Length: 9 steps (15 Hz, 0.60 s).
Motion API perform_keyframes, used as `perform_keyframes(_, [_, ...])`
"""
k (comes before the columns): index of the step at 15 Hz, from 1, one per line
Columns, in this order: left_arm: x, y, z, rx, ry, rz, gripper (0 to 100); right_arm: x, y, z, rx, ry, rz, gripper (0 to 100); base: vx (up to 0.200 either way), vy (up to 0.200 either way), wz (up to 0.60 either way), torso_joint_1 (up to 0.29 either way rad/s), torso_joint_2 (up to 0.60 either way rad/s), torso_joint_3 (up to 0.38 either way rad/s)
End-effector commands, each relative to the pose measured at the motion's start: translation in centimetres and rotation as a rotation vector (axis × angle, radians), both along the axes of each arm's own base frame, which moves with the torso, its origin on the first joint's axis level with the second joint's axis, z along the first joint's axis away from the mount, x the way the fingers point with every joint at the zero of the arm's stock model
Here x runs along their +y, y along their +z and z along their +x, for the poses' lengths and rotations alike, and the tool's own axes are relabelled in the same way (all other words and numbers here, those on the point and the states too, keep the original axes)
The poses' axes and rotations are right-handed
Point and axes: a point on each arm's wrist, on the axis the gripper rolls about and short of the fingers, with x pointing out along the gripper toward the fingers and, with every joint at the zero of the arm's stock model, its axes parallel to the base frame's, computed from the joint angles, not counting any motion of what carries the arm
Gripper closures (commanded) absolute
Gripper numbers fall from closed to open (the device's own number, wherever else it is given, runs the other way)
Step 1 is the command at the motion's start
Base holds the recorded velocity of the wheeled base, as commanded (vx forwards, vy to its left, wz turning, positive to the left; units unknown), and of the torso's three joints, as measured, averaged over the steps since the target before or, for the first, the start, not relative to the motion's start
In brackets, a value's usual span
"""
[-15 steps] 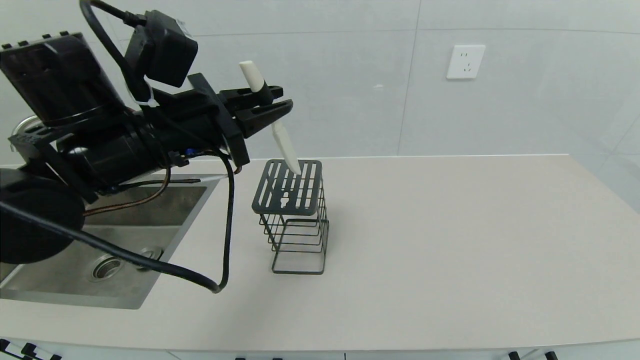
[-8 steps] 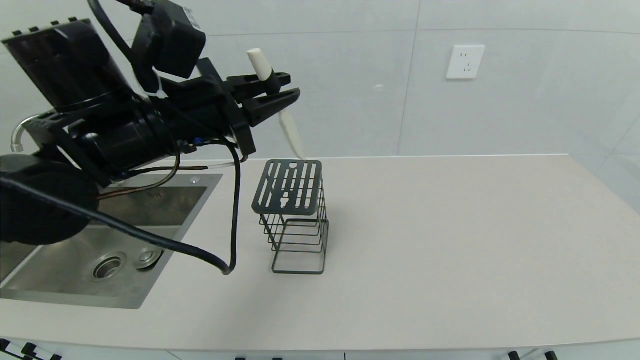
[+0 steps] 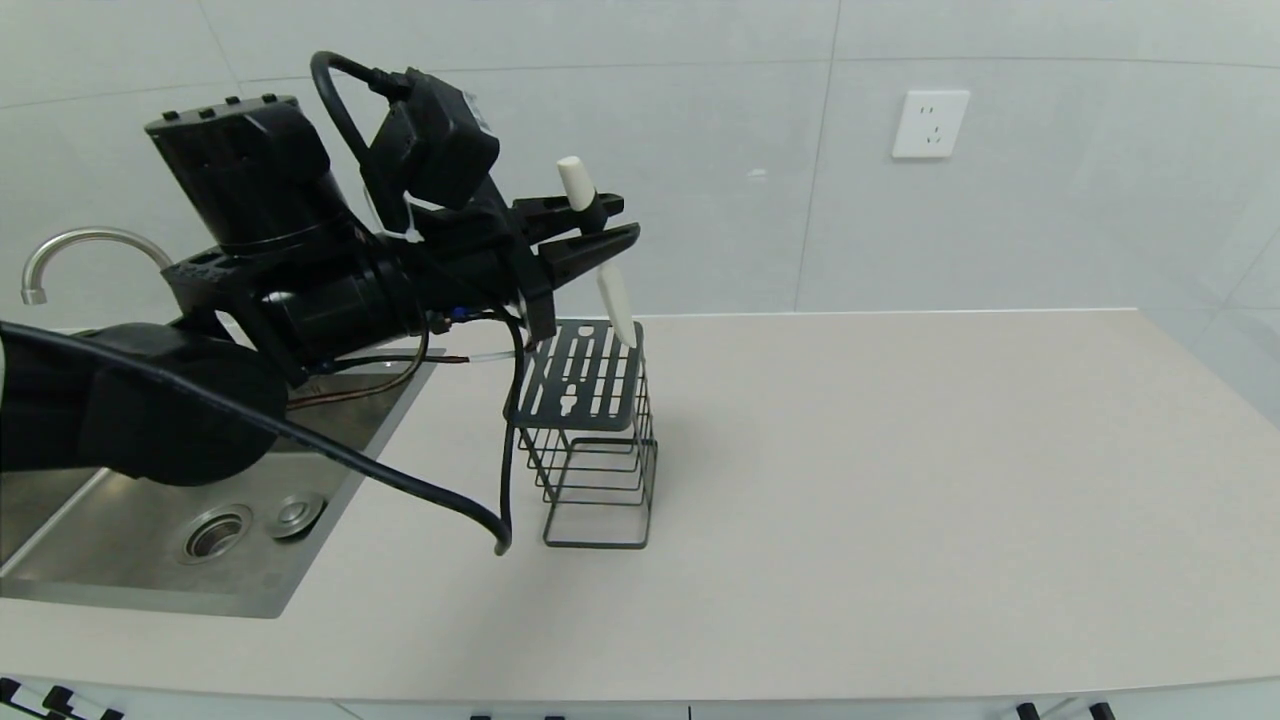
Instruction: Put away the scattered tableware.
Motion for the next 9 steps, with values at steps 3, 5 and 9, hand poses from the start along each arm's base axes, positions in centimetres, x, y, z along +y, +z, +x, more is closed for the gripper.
perform_keyframes(3, [-0.20, -0.82, 0.61, 0.033, 0.003, 0.011, 100, 0.00, -0.02, 0.01, 0.003, 0.000, -0.002, 100, 0.000, 0.000, 0.00, 0.000, 0.00, 0.000])
perform_keyframes(5, [-0.14, -1.09, 0.83, 0.045, 0.021, 0.011, 100, 0.00, -0.02, 0.01, 0.003, 0.000, -0.002, 100, 0.000, 0.000, 0.00, 0.000, 0.00, 0.000])
perform_keyframes(9, [0.13, -0.36, 1.01, 0.038, 0.055, -0.013, 100, 0.00, -0.02, 0.01, 0.003, 0.001, -0.004, 100, 0.000, 0.000, 0.00, 0.000, 0.00, 0.000])
